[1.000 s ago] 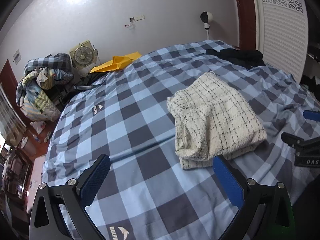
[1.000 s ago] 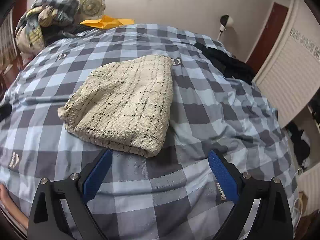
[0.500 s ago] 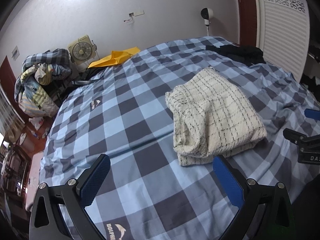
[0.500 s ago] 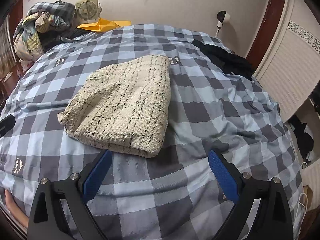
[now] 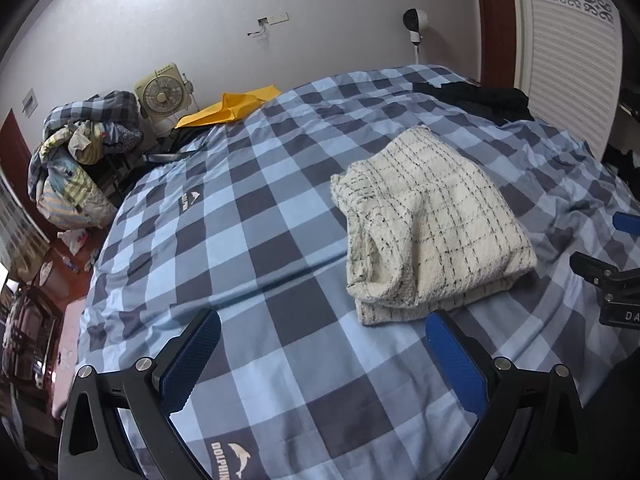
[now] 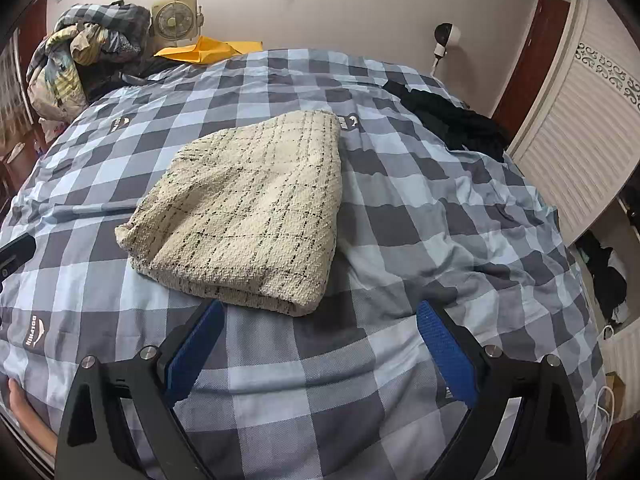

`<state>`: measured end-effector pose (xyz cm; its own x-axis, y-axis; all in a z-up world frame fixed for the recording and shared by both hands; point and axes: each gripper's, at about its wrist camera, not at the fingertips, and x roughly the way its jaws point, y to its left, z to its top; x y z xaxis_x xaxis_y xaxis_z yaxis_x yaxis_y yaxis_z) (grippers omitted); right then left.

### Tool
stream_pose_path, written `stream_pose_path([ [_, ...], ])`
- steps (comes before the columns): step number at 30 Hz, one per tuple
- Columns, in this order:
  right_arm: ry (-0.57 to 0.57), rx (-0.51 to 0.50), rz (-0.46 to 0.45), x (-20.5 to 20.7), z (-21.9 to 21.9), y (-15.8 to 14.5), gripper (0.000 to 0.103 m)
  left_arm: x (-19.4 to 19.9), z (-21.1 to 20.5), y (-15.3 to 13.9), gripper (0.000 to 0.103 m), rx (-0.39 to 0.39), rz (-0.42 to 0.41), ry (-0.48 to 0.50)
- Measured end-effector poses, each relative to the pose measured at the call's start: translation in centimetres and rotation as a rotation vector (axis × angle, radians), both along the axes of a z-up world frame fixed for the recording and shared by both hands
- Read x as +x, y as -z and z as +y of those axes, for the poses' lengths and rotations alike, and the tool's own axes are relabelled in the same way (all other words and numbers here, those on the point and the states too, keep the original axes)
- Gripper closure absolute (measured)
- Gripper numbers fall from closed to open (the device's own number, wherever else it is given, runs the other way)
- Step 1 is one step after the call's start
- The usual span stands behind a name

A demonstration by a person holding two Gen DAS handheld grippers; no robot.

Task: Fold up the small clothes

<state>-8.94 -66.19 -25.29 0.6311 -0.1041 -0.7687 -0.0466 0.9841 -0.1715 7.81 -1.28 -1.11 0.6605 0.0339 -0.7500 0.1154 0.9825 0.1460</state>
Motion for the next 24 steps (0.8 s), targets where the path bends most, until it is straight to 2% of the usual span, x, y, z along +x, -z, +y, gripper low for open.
stream_pose_path([
  [24,-0.009,-0.026,0.011,-0.18,0.58,0.45,0.008,0.19,-0.71,0.99,0.0,0.025,0.024,0.046],
])
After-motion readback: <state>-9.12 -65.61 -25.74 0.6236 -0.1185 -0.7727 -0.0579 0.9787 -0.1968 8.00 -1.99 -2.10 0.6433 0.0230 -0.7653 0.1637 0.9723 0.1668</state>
